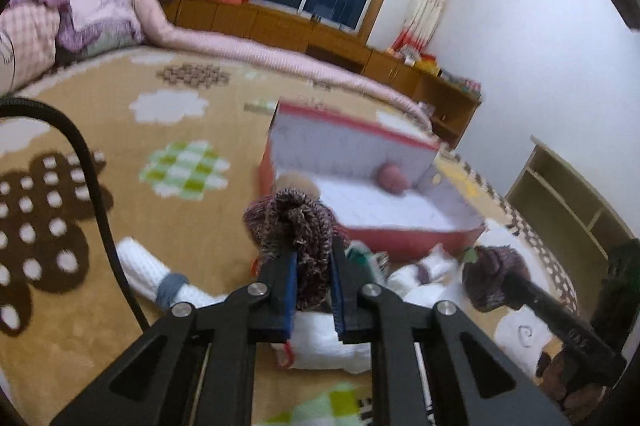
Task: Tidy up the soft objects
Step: 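Grasp a maroon knit sock with the left tool while the right tool grasps another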
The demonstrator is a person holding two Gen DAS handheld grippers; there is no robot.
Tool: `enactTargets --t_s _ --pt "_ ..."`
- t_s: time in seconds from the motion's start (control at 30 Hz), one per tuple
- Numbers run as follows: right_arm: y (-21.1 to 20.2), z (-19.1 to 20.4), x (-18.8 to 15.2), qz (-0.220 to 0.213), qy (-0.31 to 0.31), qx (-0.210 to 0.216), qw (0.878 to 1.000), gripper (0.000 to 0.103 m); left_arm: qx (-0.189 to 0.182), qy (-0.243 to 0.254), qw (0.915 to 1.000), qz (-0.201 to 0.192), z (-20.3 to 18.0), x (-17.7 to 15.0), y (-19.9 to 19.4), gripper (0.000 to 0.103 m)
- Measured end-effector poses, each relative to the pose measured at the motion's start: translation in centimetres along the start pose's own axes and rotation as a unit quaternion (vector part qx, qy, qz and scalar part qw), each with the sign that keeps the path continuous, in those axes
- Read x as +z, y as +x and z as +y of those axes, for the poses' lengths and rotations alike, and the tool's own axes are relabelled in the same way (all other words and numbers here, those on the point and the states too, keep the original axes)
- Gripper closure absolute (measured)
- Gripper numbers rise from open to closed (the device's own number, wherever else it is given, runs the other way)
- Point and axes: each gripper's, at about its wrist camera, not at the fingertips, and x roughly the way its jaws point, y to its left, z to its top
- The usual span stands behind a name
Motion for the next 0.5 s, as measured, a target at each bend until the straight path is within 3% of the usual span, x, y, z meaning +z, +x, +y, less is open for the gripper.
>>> enactTargets --t_s 0.2,0.5 --pt "-4.1 0.6 2.4 -0.081 -0.034 -0.021 0.996 0.087 -0.005 0.027 0.9976 -0.063 -1.5 1.8 -3.8 0.089" --pt "-2.6 0.0 3.9 -0.077 -0.033 -0.029 0.996 0.086 -0.001 0.038 0.9981 -0.049 -2.0 2.2 -2.2 0.089"
